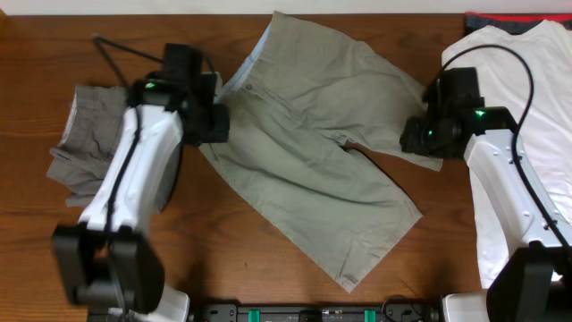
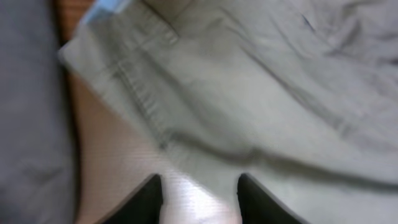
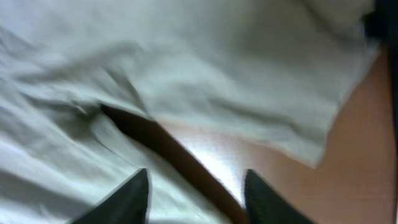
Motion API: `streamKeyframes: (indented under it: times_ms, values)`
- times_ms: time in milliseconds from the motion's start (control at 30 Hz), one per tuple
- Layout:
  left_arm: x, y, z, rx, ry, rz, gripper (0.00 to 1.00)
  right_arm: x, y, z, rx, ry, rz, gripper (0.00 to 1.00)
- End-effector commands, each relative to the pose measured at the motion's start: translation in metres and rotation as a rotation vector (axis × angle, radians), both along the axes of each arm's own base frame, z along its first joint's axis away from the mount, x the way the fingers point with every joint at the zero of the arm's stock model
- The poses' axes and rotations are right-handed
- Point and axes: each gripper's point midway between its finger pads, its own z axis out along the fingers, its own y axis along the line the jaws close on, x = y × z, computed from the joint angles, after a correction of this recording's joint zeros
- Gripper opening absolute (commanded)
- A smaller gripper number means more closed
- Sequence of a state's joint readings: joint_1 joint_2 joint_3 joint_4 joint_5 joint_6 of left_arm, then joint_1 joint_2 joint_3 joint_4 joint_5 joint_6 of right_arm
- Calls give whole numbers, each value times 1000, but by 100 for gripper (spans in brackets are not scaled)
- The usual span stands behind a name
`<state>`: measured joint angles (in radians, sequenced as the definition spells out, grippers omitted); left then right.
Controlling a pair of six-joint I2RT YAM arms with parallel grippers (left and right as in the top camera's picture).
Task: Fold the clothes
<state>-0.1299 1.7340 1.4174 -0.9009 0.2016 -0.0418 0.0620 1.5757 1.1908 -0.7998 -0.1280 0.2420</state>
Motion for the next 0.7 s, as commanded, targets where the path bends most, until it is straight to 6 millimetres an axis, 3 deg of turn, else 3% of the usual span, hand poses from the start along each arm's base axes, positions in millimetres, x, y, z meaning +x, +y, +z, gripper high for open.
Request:
streamKeyframes:
  times_ms: [0, 67, 200, 333, 467, 667]
  values:
    - [6, 0, -35, 29, 56, -22, 19, 8, 11, 4, 59, -32, 33, 38]
    - [10, 4, -59, 60, 93, -16, 6, 14, 15, 5, 78, -54, 38, 38]
    - [5, 17, -103, 146, 198, -1, 6, 23, 17, 8, 90, -92, 41, 37]
    - [-17, 32, -137, 228, 339, 84, 6, 27, 16, 5, 91, -93, 22, 36]
    - [-44, 39, -147, 267, 468, 180, 6, 34, 8, -11, 75, -62, -64, 36]
    - [-79, 64, -125, 415, 584, 396, 6, 52, -8, -60, 11, -11, -182, 34]
